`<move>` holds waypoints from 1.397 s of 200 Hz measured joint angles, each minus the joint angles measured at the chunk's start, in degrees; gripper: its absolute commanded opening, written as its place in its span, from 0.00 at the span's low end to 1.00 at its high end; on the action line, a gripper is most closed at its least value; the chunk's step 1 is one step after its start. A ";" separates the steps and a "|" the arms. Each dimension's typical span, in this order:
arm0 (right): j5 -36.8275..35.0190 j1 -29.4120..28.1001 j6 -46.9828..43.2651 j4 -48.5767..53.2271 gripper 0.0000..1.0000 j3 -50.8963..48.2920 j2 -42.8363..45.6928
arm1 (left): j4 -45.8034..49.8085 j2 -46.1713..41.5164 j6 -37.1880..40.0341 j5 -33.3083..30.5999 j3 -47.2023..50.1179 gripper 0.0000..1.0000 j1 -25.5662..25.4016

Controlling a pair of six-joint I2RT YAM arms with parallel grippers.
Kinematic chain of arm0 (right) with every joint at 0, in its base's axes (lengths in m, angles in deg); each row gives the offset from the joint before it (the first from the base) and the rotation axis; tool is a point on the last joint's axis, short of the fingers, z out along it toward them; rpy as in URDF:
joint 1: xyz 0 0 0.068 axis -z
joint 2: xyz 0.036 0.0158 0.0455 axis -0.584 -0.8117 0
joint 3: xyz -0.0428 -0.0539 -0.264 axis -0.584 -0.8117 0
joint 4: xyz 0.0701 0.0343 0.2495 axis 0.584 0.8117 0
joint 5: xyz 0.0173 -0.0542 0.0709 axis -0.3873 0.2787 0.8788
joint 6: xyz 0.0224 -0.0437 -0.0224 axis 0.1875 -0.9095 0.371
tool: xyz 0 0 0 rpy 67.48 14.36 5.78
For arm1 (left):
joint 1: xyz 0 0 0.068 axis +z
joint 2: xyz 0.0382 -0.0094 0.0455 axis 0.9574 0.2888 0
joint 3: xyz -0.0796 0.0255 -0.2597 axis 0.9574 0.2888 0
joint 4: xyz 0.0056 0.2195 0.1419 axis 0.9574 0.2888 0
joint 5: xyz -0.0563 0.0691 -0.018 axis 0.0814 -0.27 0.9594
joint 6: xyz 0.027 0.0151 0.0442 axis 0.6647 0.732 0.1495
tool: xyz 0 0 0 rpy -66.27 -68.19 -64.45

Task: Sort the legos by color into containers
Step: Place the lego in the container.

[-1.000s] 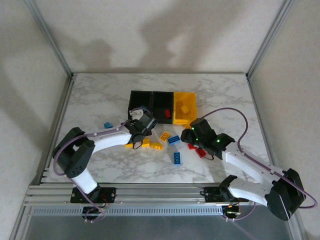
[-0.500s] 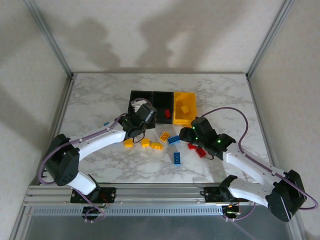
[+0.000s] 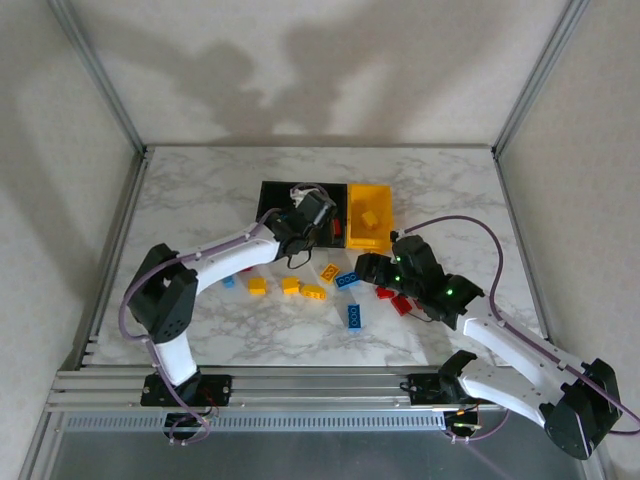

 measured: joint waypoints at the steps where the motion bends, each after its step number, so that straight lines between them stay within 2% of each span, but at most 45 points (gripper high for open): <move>1: 0.00 0.00 0.02 0.00 0.65 0.00 0.00 | 0.00 0.13 0.00 0.00 -0.13 0.33 0.00; 68: -0.13 0.00 -0.02 0.02 0.65 -0.28 1.33 | 1.07 10.56 0.85 1.44 -9.35 0.34 1.79; 120: -0.20 0.00 -0.15 0.28 0.65 -0.66 1.86 | 3.23 16.09 1.27 1.44 -13.73 0.39 2.97; 137: -0.33 0.00 -0.20 0.48 0.65 -0.66 1.86 | 3.65 16.79 1.29 1.44 -14.25 0.43 2.97; 174: -0.83 0.00 -0.20 0.48 0.65 -0.66 1.86 | 4.55 17.22 1.68 1.42 -14.27 0.56 2.97; 245: -1.25 0.00 -0.22 0.52 0.65 -0.66 1.86 | 5.22 16.17 1.75 1.42 -14.29 0.60 2.80; 279: -1.27 0.00 -0.61 1.18 0.67 -0.63 1.86 | 5.49 8.76 1.92 1.42 -12.04 0.64 2.69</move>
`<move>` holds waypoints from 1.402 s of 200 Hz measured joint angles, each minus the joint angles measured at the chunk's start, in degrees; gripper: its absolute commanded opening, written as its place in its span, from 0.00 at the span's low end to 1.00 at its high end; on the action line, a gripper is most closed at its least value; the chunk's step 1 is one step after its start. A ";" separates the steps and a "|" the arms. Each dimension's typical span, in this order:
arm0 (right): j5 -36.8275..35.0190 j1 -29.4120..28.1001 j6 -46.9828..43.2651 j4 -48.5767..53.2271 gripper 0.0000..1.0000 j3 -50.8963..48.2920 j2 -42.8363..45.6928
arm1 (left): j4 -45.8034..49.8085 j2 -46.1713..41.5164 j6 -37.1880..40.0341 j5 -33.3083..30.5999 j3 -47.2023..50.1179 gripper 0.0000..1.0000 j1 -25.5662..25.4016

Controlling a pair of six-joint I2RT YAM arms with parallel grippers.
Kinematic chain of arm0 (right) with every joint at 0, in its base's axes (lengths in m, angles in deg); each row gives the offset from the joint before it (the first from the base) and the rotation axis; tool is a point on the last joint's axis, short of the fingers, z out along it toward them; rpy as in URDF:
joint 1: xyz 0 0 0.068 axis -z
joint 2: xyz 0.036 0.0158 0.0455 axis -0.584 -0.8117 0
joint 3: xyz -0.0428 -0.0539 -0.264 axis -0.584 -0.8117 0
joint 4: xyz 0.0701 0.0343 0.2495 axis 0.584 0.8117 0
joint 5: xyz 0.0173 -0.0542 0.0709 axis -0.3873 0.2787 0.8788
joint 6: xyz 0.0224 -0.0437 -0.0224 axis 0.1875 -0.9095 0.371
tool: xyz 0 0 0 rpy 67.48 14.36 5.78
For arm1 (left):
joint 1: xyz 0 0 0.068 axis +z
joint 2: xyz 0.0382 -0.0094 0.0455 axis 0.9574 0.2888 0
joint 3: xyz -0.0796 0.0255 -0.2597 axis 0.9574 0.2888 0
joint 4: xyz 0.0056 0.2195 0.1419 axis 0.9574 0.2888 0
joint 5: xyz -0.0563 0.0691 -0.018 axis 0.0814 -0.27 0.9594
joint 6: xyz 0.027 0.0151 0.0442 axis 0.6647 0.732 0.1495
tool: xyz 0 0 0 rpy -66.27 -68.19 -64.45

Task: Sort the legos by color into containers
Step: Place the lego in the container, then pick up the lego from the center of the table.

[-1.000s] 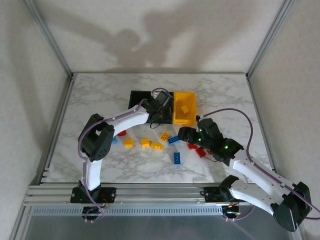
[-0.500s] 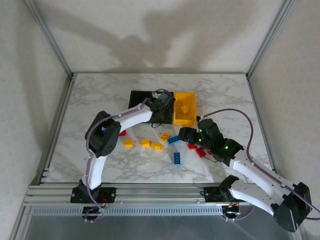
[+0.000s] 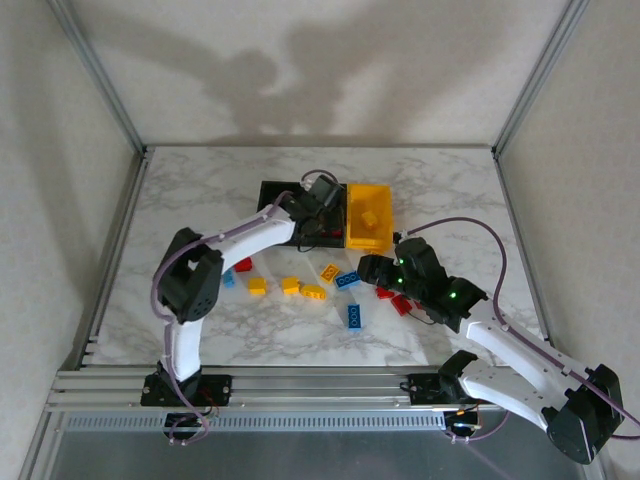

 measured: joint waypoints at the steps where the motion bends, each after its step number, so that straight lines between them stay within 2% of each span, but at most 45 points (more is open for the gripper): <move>1: 0.00 0.00 0.00 0.02 0.67 0.00 0.00 | 0.00 -0.20 0.02 0.00 0.04 0.64 0.00; 47: -0.37 0.00 -0.02 1.11 0.67 0.33 -0.50 | -1.09 -13.81 0.00 0.24 6.73 0.65 -0.13; 129: -0.33 -0.22 -0.98 2.84 0.66 2.62 -6.93 | -6.03 -33.75 -1.44 6.54 31.47 0.67 -0.42; 178: -0.39 -4.04 -0.39 5.38 0.64 2.97 -10.01 | -8.17 -44.37 -3.54 10.91 43.19 0.69 -0.42; 216: -0.72 -6.91 0.70 5.33 0.63 2.97 -13.16 | -8.17 -50.14 -4.50 11.69 47.06 0.69 -0.42; 247: -0.85 -7.69 1.31 5.27 0.63 2.97 -14.67 | -8.17 -51.47 -6.34 12.33 49.96 0.69 -0.55; 265: -0.85 -7.85 1.53 5.11 0.63 2.97 -14.93 | -7.82 -51.60 -7.21 12.44 51.54 0.74 -0.66; 280: -0.87 -7.85 1.53 4.81 0.63 2.95 -15.06 | -7.34 -51.23 -8.15 12.15 51.69 0.75 -0.74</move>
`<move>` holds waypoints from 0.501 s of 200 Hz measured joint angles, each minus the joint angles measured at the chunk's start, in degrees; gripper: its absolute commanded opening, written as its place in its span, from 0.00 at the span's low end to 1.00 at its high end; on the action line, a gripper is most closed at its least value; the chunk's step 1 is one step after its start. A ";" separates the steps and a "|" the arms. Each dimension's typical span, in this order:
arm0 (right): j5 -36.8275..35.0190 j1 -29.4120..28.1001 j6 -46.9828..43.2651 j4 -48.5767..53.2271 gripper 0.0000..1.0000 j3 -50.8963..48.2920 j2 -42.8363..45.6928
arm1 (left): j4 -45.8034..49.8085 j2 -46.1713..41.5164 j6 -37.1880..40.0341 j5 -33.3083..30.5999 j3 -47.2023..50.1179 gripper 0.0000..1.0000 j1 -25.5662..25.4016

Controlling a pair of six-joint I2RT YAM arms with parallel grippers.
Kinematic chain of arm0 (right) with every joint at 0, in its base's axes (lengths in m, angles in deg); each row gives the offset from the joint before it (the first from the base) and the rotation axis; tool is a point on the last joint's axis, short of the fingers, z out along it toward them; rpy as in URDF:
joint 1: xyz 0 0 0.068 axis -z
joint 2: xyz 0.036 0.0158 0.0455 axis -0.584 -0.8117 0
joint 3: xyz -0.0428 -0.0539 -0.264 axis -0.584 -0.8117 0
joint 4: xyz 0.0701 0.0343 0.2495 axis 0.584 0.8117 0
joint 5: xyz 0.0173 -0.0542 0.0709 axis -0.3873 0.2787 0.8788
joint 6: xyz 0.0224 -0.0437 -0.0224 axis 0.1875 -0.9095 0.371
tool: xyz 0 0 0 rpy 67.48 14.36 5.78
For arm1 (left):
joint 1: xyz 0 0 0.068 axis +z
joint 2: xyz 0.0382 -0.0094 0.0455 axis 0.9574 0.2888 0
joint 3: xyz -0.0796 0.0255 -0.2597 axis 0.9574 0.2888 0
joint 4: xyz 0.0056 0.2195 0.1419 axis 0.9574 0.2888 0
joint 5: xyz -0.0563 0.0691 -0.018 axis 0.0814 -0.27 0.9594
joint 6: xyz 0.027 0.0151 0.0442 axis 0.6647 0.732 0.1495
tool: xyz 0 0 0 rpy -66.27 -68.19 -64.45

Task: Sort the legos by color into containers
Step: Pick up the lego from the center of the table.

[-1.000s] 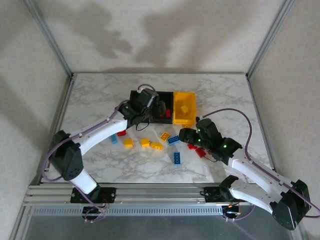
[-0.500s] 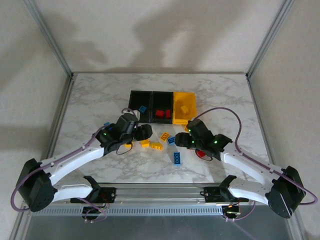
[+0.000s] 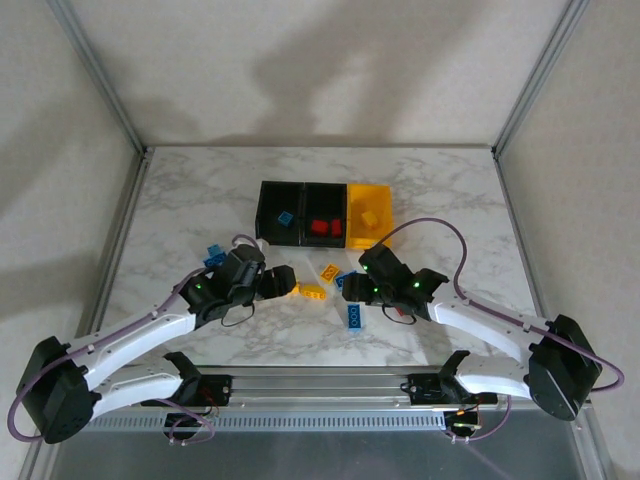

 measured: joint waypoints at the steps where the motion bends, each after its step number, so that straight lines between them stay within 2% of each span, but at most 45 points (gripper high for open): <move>1: -0.02 0.00 0.00 -0.04 0.63 0.00 0.00 | 0.00 0.04 -0.17 0.02 0.00 0.75 -0.02; 25: -0.24 0.00 0.02 -0.72 0.63 0.00 -0.07 | -0.04 3.13 -1.46 -0.68 0.00 0.78 -0.28; 100: -0.68 -0.11 0.72 -1.22 0.63 -2.67 1.25 | 0.04 17.27 -3.76 -5.53 -4.39 0.77 -1.42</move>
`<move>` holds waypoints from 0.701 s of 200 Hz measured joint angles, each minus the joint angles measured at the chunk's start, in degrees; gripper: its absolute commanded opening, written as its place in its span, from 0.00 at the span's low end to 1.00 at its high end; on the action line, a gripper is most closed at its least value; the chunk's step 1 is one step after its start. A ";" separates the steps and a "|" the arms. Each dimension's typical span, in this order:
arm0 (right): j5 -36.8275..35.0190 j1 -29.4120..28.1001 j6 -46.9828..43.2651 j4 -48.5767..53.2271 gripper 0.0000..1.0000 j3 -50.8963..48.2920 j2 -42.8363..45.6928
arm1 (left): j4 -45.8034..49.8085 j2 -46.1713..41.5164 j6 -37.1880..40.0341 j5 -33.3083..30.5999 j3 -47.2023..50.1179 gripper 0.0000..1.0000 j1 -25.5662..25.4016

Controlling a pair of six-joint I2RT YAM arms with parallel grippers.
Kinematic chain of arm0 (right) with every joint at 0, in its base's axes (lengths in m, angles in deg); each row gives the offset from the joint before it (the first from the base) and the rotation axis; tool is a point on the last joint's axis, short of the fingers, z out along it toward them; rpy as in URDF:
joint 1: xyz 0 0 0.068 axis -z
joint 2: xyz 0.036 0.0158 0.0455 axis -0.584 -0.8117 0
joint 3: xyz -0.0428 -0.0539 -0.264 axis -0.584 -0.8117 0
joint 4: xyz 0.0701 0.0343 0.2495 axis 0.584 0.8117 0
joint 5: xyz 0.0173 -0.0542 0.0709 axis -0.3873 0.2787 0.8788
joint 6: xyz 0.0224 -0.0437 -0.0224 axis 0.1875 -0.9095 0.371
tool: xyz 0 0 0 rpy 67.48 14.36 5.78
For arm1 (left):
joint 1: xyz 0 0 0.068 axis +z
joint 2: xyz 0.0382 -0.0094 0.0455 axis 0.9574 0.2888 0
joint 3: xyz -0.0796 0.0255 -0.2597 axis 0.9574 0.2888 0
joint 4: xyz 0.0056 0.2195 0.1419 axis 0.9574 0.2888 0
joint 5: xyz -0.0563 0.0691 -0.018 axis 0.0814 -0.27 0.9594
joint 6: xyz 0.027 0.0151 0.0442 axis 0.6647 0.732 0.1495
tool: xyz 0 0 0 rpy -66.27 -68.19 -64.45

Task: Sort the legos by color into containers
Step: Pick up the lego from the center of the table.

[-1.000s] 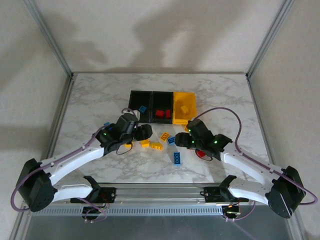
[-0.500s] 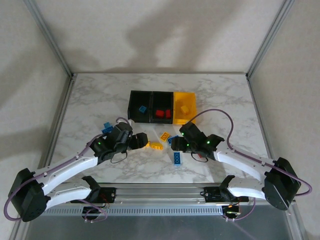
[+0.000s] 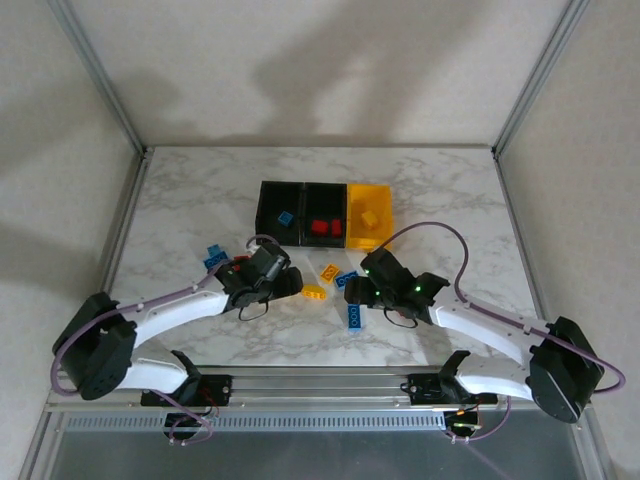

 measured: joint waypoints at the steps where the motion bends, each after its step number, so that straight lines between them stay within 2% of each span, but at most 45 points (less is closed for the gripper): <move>1: 0.00 0.00 0.07 0.00 0.63 -0.04 0.07 | 0.00 0.13 0.00 -0.04 -0.07 0.77 0.00; 29: -0.35 0.00 0.59 0.04 0.63 -0.59 1.05 | -0.24 5.53 0.00 -1.09 -2.80 0.76 -0.28; 49: -0.35 0.00 0.90 0.02 0.63 -0.63 1.51 | -0.50 8.76 0.02 -1.62 -4.44 0.72 -0.85; 77: -0.37 0.00 1.03 0.02 0.64 -0.96 1.95 | -0.76 12.26 0.09 -2.69 -5.99 0.59 -1.20; 98: -0.44 0.00 1.05 0.24 0.64 -1.51 2.45 | -0.92 13.90 0.20 -3.13 -6.10 0.42 -1.22; 128: -0.98 0.00 1.25 0.39 0.63 -1.53 2.73 | -1.14 14.16 0.11 -3.67 -6.67 0.33 -1.22; 140: -1.03 0.00 1.40 0.35 0.63 -1.62 2.91 | -1.07 14.19 0.20 -3.74 -6.75 0.32 -1.22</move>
